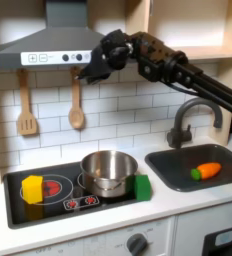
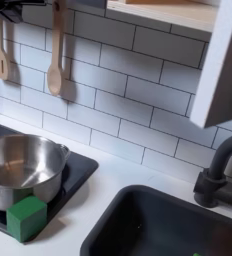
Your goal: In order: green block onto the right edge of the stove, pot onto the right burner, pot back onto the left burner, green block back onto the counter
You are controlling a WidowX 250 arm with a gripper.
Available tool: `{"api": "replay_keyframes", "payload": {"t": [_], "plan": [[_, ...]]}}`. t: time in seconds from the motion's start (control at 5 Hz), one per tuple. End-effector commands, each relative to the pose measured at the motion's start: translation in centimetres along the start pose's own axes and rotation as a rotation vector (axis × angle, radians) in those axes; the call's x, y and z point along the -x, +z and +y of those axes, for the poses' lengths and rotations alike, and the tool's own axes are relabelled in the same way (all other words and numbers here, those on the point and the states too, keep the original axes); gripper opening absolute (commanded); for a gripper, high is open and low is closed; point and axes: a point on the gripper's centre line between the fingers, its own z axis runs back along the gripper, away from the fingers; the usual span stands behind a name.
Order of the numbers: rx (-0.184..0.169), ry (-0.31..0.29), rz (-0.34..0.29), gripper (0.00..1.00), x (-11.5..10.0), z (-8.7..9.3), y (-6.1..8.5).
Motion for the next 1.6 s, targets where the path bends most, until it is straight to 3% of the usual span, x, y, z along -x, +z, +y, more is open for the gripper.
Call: {"api": "replay_keyframes", "payload": {"t": [0.0,0.2,0.4,0.8,1.2,1.4], "plan": [[0.031,-0.051,0.175,0.0,2.7,-0.7,-0.1],[0.02,-0.093,0.252,0.0,4.1,-0.5,0.2],[0.033,-0.113,0.354,0.0,5.8,-0.6,0.0],[-0.011,-0.186,0.493,0.0,8.8,-0.6,-0.1],[-0.008,-0.23,0.623,0.0,11.9,-1.1,-0.2],[-0.026,-0.252,0.698,0.0,13.9,-1.2,-0.5]]}}
